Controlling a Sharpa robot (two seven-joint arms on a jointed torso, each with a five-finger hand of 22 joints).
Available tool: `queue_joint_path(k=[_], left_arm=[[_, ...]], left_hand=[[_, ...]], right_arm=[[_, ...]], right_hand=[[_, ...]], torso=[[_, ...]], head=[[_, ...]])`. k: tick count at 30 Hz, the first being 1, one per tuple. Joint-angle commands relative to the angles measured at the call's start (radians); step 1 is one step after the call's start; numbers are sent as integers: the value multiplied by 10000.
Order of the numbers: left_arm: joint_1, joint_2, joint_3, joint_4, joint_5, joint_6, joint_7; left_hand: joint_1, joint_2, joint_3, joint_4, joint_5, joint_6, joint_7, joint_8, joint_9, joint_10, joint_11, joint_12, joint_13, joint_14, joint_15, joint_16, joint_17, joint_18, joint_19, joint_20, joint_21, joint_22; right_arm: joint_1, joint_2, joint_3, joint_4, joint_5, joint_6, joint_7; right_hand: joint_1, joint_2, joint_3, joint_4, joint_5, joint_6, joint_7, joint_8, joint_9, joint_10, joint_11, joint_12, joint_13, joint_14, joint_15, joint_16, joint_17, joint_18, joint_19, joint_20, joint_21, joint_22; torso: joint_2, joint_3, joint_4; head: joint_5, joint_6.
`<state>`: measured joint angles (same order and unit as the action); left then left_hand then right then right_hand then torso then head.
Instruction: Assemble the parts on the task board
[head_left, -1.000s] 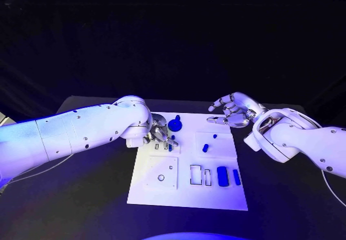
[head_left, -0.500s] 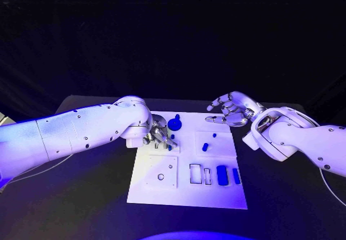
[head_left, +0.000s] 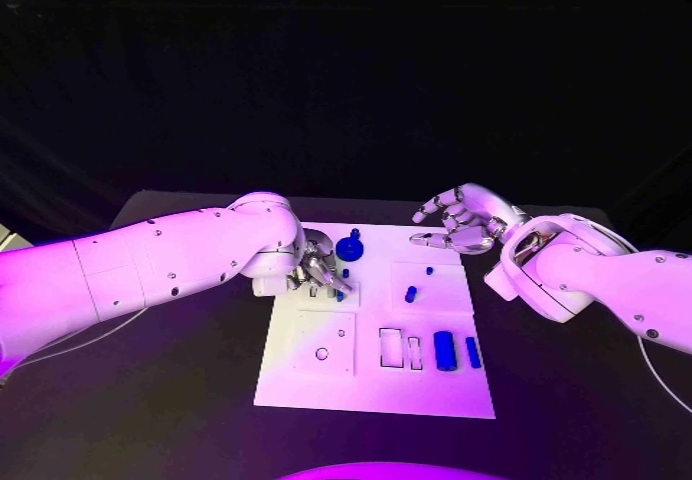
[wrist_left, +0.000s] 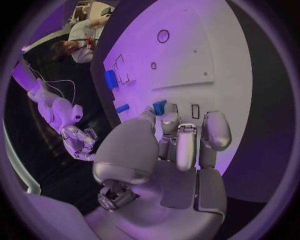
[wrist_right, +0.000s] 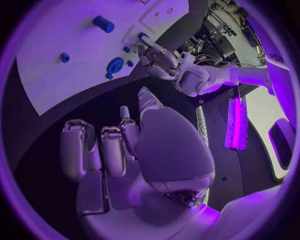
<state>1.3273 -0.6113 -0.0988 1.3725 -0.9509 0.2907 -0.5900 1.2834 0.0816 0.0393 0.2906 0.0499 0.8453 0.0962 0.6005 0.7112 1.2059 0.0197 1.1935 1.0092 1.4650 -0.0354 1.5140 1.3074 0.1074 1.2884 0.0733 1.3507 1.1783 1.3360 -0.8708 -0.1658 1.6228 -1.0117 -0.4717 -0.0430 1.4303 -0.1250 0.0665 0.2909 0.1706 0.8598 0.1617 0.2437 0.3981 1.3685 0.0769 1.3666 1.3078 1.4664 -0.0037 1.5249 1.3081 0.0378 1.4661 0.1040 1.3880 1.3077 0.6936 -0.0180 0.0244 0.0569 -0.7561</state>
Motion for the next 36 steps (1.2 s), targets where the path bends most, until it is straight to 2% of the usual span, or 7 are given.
queue_joint_path(k=[1,12,16,22,26,32,36], left_arm=[[-5,47,1,0,201,29,175],[-8,49,-11,-63,334,84,267],[-8,46,-12,-71,362,94,266],[-9,21,-13,-73,433,100,280],[-10,-11,-13,-62,532,-5,315],[-10,-108,-10,11,877,-341,366],[-9,-222,-2,121,1112,-666,391]], left_hand=[[153,18,110,-5,-1,-21,-60,-61,31,-39,-2,-57,-12,757,-32,46,1791,-194,31,6,57,24],[1032,-229,1271,-16,4,-32,-103,-263,177,-113,-51,-182,-100,765,-79,58,1821,-194,-1,-34,61,44],[1104,-528,2026,-11,-5,-1,-112,-354,252,-113,-44,-218,-117,767,-81,60,1829,-196,-1,-40,72,68],[716,-1506,4583,-135,0,89,-122,-435,573,-37,-88,-247,-102,790,-100,88,1884,-207,34,-56,108,150],[244,-2272,6932,-906,10,40,-96,-301,990,24,-89,-301,-120,795,-92,88,1892,-203,23,-75,115,168],[-745,-2441,8472,-1958,231,69,-112,24,1602,202,-90,-264,-54,814,-118,99,1918,-218,82,-83,194,283],[-1180,-2543,8808,-2345,987,169,-156,176,1871,362,-138,-202,33,839,-164,128,1963,-252,218,-124,310,459]], right_arm=[[-9,35,4,-12,-112,217,-5],[-20,62,4,-39,-129,312,-35],[-22,65,3,-45,-136,343,-38],[-28,65,3,-50,-142,377,-34],[-33,66,3,-56,-143,397,-27],[-54,81,3,-80,-143,434,-18],[-65,84,3,-100,-144,451,-15]], right_hand=[[-31,102,52,-10,39,-98,-8,49,-11,-75,10,-57,500,742,67,-61,1388,67,144,28,-58,1497],[-28,110,57,-13,45,-100,-8,52,-11,-93,11,-73,484,733,67,-76,1356,77,124,28,-99,1473],[-28,110,57,-13,45,-100,-8,52,-11,-93,11,-73,484,733,67,-76,1356,77,124,28,-99,1473],[-28,110,57,-13,45,-100,-8,52,-11,-93,11,-73,484,733,67,-76,1356,77,124,28,-99,1473],[-28,110,57,-13,45,-100,-8,52,-11,-93,11,-73,484,733,67,-76,1356,77,124,28,-99,1473],[-22,131,71,-17,66,-106,-6,61,-13,-104,11,-81,475,726,68,-89,1332,82,112,29,-127,1459],[-22,131,71,-17,66,-106,-6,61,-13,-104,11,-81,475,726,68,-89,1332,82,112,29,-127,1459]], torso=[[7,2,-1],[-2,0,7],[-4,0,0],[-3,0,2],[-7,0,9],[-10,-2,8],[-12,2,11]], head=[[12,-14],[12,-25],[11,-30],[9,-24],[1,-25],[5,-31],[20,-38]])
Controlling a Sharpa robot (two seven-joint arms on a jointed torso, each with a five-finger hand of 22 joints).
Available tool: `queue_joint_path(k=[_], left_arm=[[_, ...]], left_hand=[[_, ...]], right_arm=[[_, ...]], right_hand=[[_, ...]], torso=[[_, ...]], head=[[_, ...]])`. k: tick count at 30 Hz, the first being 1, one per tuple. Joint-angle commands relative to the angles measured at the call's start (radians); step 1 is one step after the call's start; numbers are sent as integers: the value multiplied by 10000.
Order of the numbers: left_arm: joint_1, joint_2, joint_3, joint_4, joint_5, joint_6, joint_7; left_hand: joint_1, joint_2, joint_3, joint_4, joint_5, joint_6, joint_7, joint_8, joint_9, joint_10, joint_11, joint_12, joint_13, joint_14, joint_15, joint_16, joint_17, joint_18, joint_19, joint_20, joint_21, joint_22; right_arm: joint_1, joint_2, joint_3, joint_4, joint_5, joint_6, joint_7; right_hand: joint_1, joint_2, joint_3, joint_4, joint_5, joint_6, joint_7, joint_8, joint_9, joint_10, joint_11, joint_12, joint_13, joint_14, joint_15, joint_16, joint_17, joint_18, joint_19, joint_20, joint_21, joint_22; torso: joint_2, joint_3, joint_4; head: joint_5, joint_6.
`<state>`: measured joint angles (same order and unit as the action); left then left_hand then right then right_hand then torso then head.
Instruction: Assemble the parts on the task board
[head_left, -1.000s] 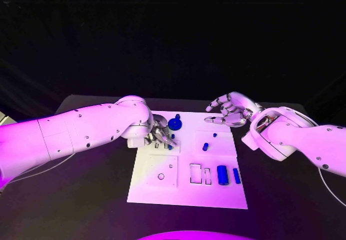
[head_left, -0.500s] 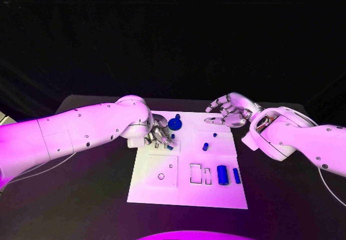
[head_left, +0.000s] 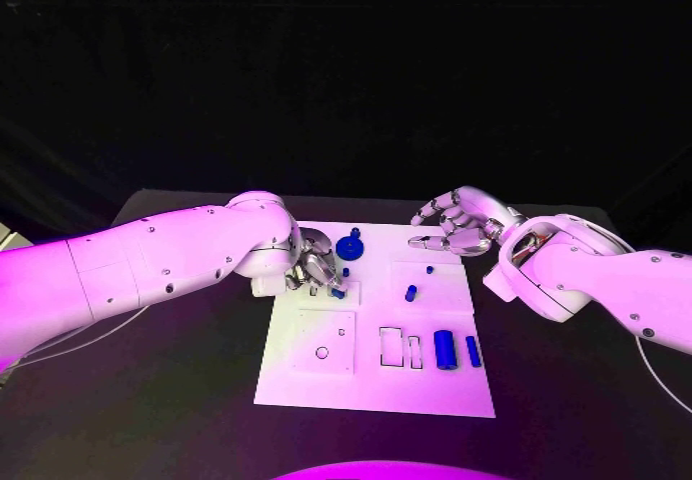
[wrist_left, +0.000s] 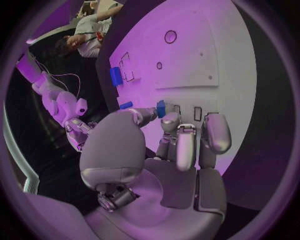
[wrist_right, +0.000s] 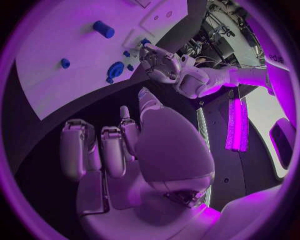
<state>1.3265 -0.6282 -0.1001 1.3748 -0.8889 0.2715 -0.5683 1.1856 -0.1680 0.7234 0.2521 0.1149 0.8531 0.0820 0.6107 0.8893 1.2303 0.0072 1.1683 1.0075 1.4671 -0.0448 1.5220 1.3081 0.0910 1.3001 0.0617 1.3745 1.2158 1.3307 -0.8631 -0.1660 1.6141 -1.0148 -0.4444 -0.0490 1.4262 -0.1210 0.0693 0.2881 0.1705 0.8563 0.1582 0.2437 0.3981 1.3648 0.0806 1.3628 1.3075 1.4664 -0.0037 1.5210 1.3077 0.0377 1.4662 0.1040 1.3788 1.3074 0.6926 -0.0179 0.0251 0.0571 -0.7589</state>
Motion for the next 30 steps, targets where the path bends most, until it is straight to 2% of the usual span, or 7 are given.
queue_joint_path(k=[1,2,3,7,16,21,30], left_arm=[[0,-93,15,139,539,-575,183],[1,-136,24,185,581,-671,192],[1,-181,32,232,619,-762,199],[2,-337,51,393,699,-1089,191],[-28,-535,9,724,-545,-1886,89],[-92,-615,-37,871,-1289,-2239,-65],[-303,-699,-196,1109,-2286,-2856,-174]], left_hand=[[-289,-80,2011,-2035,512,117,-28,101,141,157,-26,65,73,824,-82,55,1967,-96,130,-19,97,123],[-347,-100,2041,-2088,612,132,-37,115,175,186,-35,78,94,825,-91,56,1969,-100,148,-28,113,146],[-452,-154,2090,-2174,1002,198,-57,161,240,274,-63,144,184,824,-111,49,1961,-115,207,-48,161,221],[-693,-257,2162,-2371,1735,324,-114,212,369,453,-116,254,336,832,-168,54,1970,-147,327,-102,265,381],[-951,-422,2180,-2598,2697,551,-216,270,523,796,-220,517,685,818,-265,0,1880,-227,605,-194,493,755],[-984,-456,2191,-2633,2871,610,-244,288,553,871,-246,573,753,812,-290,-18,1848,-259,714,-218,575,897],[-988,-482,2228,-2681,3016,673,-272,306,577,942,-274,624,816,814,-317,-20,1840,-298,845,-244,673,1068]], right_arm=[[-13,5,4,-19,-112,181,45],[-15,1,4,-24,-112,184,43],[-16,-3,4,-29,-112,187,42],[-19,-26,3,-48,-112,194,36],[-20,-65,3,-79,-112,174,52],[-20,-76,3,-79,-112,179,55],[-20,-87,3,-71,-112,167,73]], right_hand=[[19,91,43,11,66,-71,29,61,-13,-67,-26,-42,478,726,68,-49,1335,83,112,29,-35,1462],[16,93,44,12,70,-77,31,62,-14,-72,-25,-46,474,725,68,-52,1331,85,107,29,-46,1456],[16,93,44,12,70,-77,31,62,-14,-72,-25,-46,474,725,68,-52,1331,85,107,29,-46,1456],[16,93,44,12,70,-77,31,62,-14,-72,-25,-46,474,725,68,-52,1331,85,107,29,-46,1456],[-19,114,44,27,80,-94,35,65,-19,-82,-20,-53,466,722,70,-58,1324,86,104,30,-56,1452],[-19,114,44,27,80,-94,35,65,-19,-82,-20,-53,466,722,70,-58,1324,86,104,30,-56,1452],[-29,118,43,29,85,-98,36,66,-20,-98,-19,-68,451,720,71,-63,1315,90,97,31,-72,1443]], torso=[[-3,1,3],[2,-3,7],[4,-1,8],[-3,1,17],[-5,3,26],[-13,14,13],[1,-1,-8]], head=[[17,-9],[5,1],[5,2],[20,-13],[55,-63],[92,-90],[109,-150]])
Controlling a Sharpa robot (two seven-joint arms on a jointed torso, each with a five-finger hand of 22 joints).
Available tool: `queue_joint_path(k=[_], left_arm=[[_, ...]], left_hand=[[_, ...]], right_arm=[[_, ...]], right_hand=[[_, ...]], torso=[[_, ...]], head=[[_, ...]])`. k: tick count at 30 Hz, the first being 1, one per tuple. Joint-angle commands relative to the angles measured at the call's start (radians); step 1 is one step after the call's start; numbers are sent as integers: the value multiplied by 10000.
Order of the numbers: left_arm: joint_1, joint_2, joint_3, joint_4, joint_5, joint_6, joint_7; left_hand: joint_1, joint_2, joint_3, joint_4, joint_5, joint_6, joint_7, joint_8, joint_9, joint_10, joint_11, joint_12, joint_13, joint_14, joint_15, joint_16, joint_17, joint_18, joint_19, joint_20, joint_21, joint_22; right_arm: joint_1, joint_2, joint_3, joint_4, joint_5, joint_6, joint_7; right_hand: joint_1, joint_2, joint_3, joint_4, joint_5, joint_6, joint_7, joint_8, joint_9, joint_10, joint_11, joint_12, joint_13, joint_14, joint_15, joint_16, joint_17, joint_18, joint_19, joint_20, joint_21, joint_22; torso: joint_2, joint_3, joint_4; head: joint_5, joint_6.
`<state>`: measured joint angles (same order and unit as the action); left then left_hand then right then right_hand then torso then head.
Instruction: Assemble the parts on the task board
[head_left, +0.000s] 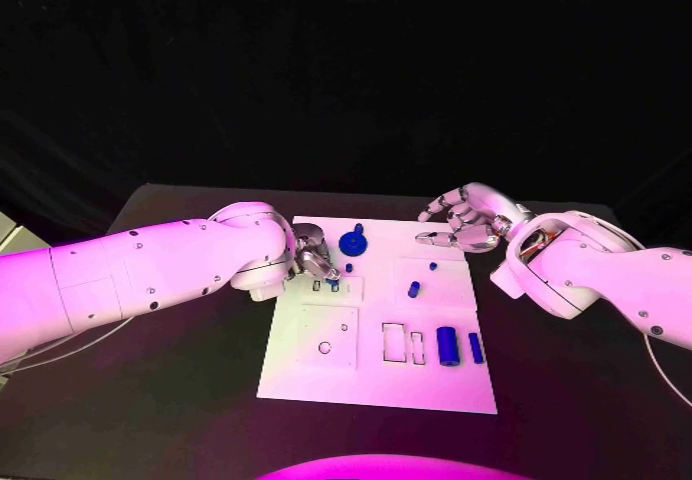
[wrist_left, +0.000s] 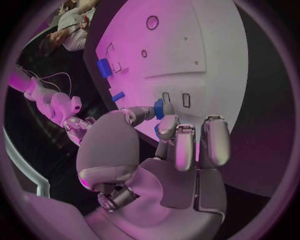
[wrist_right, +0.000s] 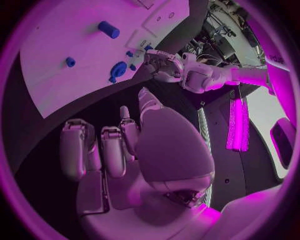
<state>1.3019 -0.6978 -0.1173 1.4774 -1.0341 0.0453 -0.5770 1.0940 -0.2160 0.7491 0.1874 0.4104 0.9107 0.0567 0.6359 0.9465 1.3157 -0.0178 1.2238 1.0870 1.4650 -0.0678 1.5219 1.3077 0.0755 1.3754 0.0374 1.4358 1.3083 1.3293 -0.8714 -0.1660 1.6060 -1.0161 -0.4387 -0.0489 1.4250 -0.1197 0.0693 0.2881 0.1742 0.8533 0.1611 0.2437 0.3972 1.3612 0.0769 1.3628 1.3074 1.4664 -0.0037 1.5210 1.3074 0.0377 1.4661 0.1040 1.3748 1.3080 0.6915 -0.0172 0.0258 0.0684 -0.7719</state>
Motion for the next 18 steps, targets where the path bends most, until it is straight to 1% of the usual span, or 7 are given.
queue_joint_path(k=[1,4,8,11,18], left_arm=[[-84,-8,-41,103,-901,-656,-94],[-154,-23,-85,158,-1035,-790,-105],[-251,-49,-131,252,-1128,-972,-111],[-300,-68,-146,307,-1155,-1069,-108],[-369,-101,-158,381,-1210,-1271,-99]], left_hand=[[-72,-2,1972,-2033,61,97,-18,54,5,87,-25,69,22,835,-87,-19,1844,-143,92,-2,60,143],[-72,-5,1982,-2041,79,112,-24,59,9,107,-31,86,43,835,-93,-20,1841,-154,128,-7,87,191],[-79,-7,1994,-2043,99,130,-30,64,14,140,-37,117,83,835,-99,-23,1835,-162,154,-14,107,224],[-84,-8,2000,-2042,108,138,-34,66,16,148,-40,121,87,835,-102,-23,1834,-167,173,-17,121,249],[-104,-14,2023,-2039,137,163,-44,74,24,178,-50,142,111,834,-112,-29,1823,-178,210,-27,149,297]], right_arm=[[-6,-5,3,11,-99,105,77],[-6,-8,3,15,-99,92,91],[-6,-18,3,24,-99,78,105],[-6,-24,3,34,-99,76,108],[-6,-36,3,53,-99,83,111]], right_hand=[[-17,106,43,29,49,-68,7,66,-12,-62,17,-68,452,720,71,-63,1318,90,97,31,-32,1437],[-17,106,43,29,49,-68,7,66,-12,-62,17,-68,452,720,71,-63,1318,90,97,31,-32,1437],[-32,109,41,26,59,-74,8,70,-13,-74,18,-78,441,722,73,-61,1326,88,101,31,-25,1442],[-32,109,41,26,59,-74,8,70,-13,-74,18,-78,441,722,73,-61,1326,88,101,31,-25,1442],[-32,109,41,26,59,-74,8,70,-13,-74,18,-78,441,722,73,-61,1326,88,101,31,-25,1442]], torso=[[11,-12,-15],[18,-5,-20],[17,0,-22],[28,-9,-18],[24,-4,-19]], head=[[-2,-21],[20,-38],[18,-47],[11,-62],[10,-91]])
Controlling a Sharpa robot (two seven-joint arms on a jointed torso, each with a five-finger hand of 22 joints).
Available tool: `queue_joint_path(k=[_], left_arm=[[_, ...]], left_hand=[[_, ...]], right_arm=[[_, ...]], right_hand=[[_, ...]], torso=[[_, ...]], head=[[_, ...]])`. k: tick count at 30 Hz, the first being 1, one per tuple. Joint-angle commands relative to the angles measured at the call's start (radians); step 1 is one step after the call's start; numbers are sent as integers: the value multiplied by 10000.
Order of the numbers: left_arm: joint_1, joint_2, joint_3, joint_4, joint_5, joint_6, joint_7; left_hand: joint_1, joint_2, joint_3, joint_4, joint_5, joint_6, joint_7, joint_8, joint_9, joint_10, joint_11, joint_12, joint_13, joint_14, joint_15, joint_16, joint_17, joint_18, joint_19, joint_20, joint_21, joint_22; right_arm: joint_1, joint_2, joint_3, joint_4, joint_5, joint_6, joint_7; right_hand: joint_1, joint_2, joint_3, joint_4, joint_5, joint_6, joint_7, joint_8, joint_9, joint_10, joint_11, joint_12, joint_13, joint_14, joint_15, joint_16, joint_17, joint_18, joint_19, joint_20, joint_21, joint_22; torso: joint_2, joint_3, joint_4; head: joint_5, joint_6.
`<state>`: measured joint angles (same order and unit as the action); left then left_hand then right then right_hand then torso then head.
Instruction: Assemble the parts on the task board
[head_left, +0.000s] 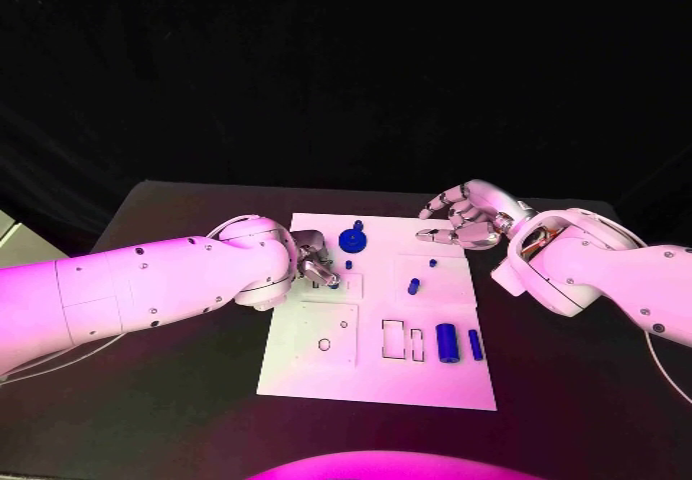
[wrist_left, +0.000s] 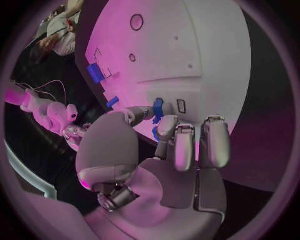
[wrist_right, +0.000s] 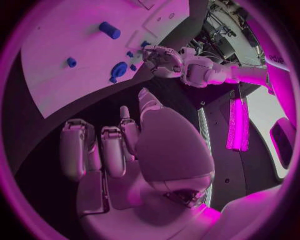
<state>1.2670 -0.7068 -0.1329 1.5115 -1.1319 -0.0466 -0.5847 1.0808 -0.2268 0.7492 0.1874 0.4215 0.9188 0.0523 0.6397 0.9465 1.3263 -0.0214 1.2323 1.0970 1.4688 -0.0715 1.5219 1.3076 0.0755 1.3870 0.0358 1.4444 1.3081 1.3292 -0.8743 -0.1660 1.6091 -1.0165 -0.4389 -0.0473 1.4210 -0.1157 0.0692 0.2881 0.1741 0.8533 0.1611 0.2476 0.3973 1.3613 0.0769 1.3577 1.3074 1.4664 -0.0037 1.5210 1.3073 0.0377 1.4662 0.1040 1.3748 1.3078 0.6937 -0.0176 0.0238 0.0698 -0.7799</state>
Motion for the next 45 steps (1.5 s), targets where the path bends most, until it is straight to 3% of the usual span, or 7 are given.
queue_joint_path(k=[1,16,28,45], left_arm=[[-28,-18,-3,52,-259,-374,-21],[-88,-125,-5,269,-491,-300,-66],[-98,-170,-6,341,-583,205,-120],[-98,-114,-6,305,-341,481,-115]], left_hand=[[27,95,2023,-2039,27,82,-1,36,24,72,-14,57,11,796,-75,-28,1824,-179,95,-11,64,300],[3,76,2077,-2053,81,121,-23,52,40,122,-35,89,47,803,-94,-17,1838,-202,172,-28,123,402],[-15,40,2110,-2073,130,142,-35,63,51,139,-48,90,45,810,-107,-4,1856,-208,193,-41,143,431],[-200,-16,2045,-1969,122,198,-73,108,92,207,-70,114,72,816,-121,10,1871,-216,205,-50,157,459]], right_arm=[[-5,-10,4,26,-96,86,95],[-5,-36,4,34,-96,140,76],[-7,-35,4,43,-96,204,61],[-12,-32,4,45,-107,212,45]], right_hand=[[8,69,42,26,59,-74,8,31,-14,-75,19,-28,441,722,73,-61,1328,87,101,31,-25,1444],[-11,76,41,24,72,-76,8,41,-16,-63,19,-14,453,722,74,-63,1329,86,104,33,-23,1447],[-11,76,41,24,72,-76,8,41,-16,-63,19,-14,453,722,74,-63,1329,86,104,33,-23,1447],[-38,88,39,26,79,-77,7,53,-17,-67,19,-16,449,718,74,-72,1312,88,101,33,-33,1443]], torso=[[4,1,2],[7,-1,1],[5,-4,-1],[-1,5,-6]], head=[[-11,-10],[-38,-70],[-56,-151],[-73,-167]])
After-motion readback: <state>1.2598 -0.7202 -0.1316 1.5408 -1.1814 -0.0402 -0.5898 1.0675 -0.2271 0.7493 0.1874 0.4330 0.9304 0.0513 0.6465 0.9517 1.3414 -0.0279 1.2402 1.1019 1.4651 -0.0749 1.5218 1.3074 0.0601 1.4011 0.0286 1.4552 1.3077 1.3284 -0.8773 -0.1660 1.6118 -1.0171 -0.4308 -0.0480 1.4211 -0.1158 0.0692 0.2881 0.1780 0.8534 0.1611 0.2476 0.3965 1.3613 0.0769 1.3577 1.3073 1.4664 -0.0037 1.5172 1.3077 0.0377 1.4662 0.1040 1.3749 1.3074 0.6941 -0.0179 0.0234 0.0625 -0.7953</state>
